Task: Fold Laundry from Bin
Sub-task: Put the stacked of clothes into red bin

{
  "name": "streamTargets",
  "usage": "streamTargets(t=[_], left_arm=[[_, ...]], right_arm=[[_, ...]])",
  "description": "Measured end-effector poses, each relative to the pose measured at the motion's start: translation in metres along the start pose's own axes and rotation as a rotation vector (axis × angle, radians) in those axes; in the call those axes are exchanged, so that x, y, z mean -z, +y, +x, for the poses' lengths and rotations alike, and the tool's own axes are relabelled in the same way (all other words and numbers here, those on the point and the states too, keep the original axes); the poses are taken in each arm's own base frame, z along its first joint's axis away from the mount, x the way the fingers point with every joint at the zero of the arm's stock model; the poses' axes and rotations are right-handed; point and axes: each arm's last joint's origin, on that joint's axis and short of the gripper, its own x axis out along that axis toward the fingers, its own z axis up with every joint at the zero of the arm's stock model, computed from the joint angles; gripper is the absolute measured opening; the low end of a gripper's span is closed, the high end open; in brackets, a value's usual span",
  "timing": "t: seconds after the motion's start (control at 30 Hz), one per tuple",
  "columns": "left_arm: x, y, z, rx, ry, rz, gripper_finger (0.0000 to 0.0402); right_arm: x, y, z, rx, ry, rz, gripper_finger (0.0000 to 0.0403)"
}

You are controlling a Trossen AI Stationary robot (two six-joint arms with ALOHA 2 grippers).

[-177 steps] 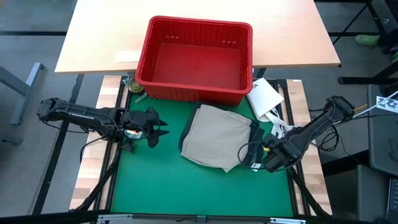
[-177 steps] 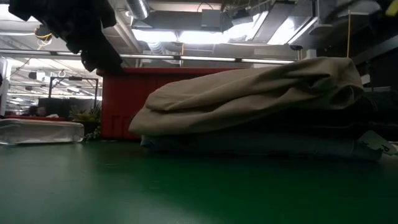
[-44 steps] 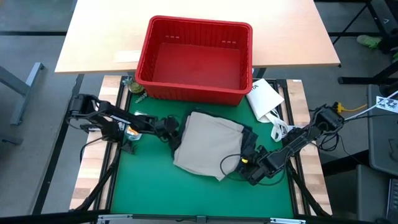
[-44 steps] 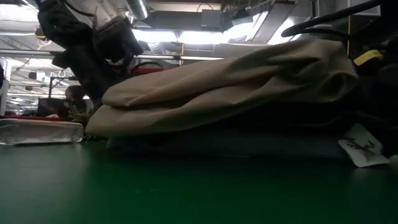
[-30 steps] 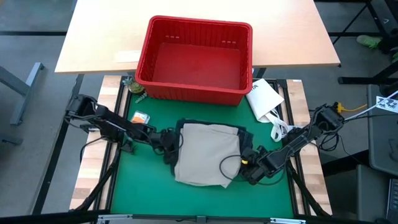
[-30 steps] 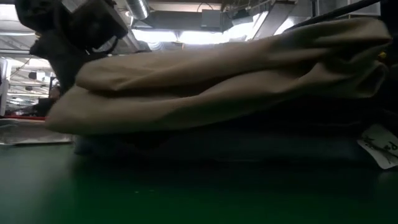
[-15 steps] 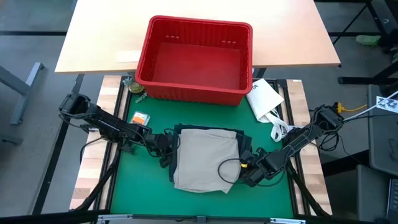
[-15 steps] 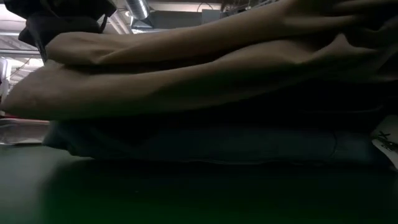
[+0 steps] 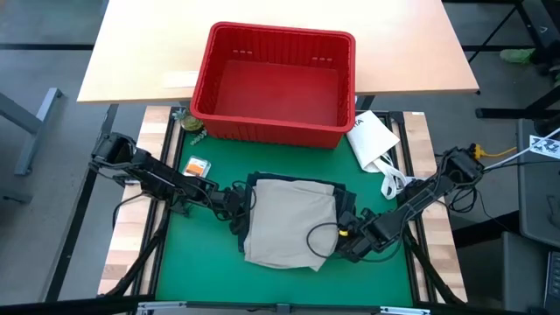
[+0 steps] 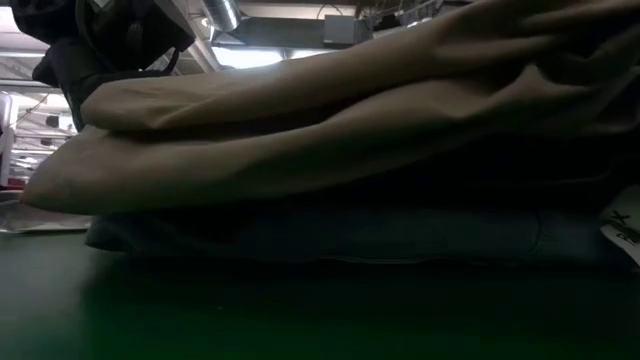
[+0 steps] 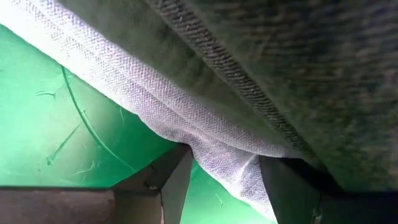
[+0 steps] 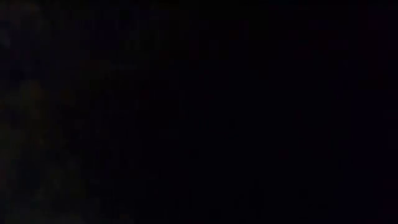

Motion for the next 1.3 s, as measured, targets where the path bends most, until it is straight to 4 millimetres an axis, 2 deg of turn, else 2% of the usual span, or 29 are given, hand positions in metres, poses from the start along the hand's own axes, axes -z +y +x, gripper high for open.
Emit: streamTargets(t=[0.13,0.37,0.6,0.77,1.3], left_arm=[[0.000,0.000,0.000,-0.002,0.001,0.012,0.0166],[0.000,0.001,0.000,-0.005,0.005,0.011,0.0142],[0.000,0.001,0.000,-0.005,0.007,0.009,0.0140],[0.000,0.001,0.000,-0.005,0.007,0.009,0.0140],[0.000,0.001,0.001,-0.002,0.007,0.008,0.0140]], right_arm=[[0.002,-0.004,-0.007,-0.001,0.068,-0.005,0.0161],[0.009,-0.017,-0.033,-0.008,0.096,-0.036,0.0161],[0.025,-0.041,-0.054,0.150,0.130,0.003,0.0161],[0.028,-0.051,-0.057,0.254,0.119,0.053,0.0161],[0.026,-0.054,-0.058,0.283,0.085,0.040,0.0161]])
